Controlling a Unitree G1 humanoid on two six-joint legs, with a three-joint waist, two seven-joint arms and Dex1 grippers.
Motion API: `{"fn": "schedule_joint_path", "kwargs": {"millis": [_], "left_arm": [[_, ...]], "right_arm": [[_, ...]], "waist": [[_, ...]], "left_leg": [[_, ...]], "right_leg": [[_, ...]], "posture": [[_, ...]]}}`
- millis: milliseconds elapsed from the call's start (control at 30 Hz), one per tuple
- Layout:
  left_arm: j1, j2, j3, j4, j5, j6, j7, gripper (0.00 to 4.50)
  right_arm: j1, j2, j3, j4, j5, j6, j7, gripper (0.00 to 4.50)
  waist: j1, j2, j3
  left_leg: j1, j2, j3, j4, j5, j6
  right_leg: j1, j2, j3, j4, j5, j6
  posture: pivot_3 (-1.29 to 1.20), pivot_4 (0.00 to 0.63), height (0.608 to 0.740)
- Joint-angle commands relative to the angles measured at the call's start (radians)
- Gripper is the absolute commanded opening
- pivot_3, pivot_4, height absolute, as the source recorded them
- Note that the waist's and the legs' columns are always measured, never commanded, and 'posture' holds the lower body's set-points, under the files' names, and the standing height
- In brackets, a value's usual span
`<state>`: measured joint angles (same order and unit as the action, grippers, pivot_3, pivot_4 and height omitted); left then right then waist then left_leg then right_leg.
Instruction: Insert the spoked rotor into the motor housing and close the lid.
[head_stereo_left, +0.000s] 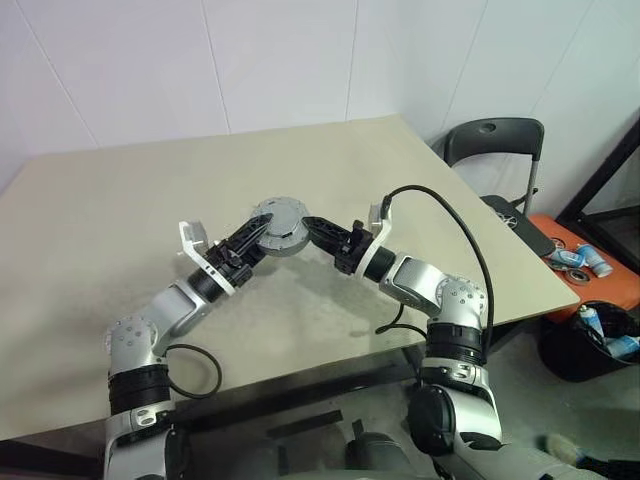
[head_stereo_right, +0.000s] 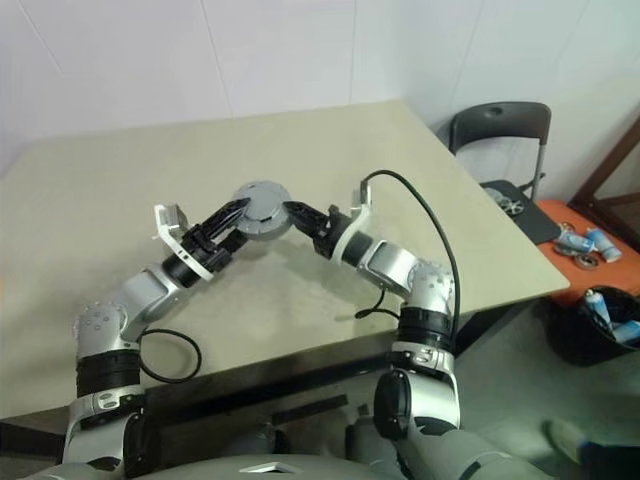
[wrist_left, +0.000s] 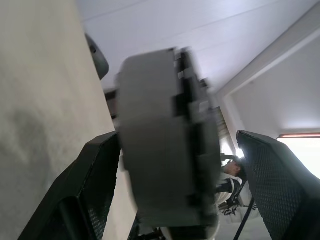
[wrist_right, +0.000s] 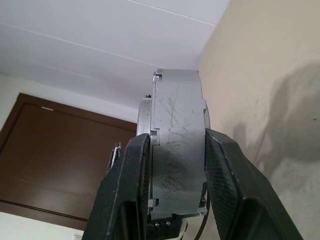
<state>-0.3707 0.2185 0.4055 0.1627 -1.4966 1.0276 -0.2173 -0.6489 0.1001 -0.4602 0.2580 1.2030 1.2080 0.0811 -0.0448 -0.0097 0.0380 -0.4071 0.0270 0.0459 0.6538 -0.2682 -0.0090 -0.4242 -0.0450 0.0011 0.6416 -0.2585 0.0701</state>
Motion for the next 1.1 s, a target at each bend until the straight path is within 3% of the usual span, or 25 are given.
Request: {"fn": "schedule_joint_path", "kwargs": {"millis": [33, 400, 500, 600, 1100], "left_arm": [[-0.035, -0.015, -0.014, 0.026, 0.034, -0.022, -0.032, 3.88], [-0.045, -0.043, -0.005, 0.045, 0.076, -0.034, -0.031, 3.88], [-0.049, -0.051, -0.002, 0.043, 0.080, -0.042, -0.028, 3.31], [-0.058, -0.054, 0.000, 0.033, 0.063, -0.032, -0.025, 2.46], [-0.095, -0.113, -0.033, -0.127, -0.102, -0.030, 0.168, 2.43]], "right_arm": [[-0.039, 0.004, 0.007, -0.039, 0.056, -0.014, 0.012, 1.26], [-0.029, -0.002, 0.016, -0.043, 0.065, -0.018, -0.002, 1.26], [-0.028, -0.001, 0.018, -0.042, 0.063, -0.020, -0.003, 1.26], [-0.029, 0.000, 0.022, -0.039, 0.060, -0.024, -0.004, 1.26], [-0.007, -0.014, 0.080, -0.074, 0.005, -0.064, 0.033, 1.26]], "waist": [[0.000, 0.000, 0.000], [0.000, 0.000, 0.000], [0.001, 0.000, 0.000], [0.001, 0.000, 0.000], [0.002, 0.000, 0.000]], "left_leg": [[0.000, 0.000, 0.000, 0.000, 0.000, 0.000], [0.000, 0.000, -0.001, 0.009, 0.000, 0.000], [0.000, 0.000, -0.001, 0.009, 0.000, 0.000], [-0.001, 0.000, -0.001, 0.009, 0.000, 0.000], [-0.001, 0.000, -0.001, 0.010, 0.000, 0.000]], "right_leg": [[0.000, 0.000, 0.000, 0.000, 0.000, 0.000], [0.000, 0.000, 0.000, 0.008, 0.000, 0.000], [0.000, 0.000, 0.000, 0.008, 0.000, 0.000], [0.000, 0.000, 0.000, 0.008, 0.000, 0.000], [0.000, 0.000, 0.000, 0.008, 0.000, 0.000]], "posture": [[0.00, 0.000, 0.740], [0.00, 0.000, 0.740], [0.00, 0.000, 0.740], [0.00, 0.000, 0.740], [0.00, 0.000, 0.740]]}}
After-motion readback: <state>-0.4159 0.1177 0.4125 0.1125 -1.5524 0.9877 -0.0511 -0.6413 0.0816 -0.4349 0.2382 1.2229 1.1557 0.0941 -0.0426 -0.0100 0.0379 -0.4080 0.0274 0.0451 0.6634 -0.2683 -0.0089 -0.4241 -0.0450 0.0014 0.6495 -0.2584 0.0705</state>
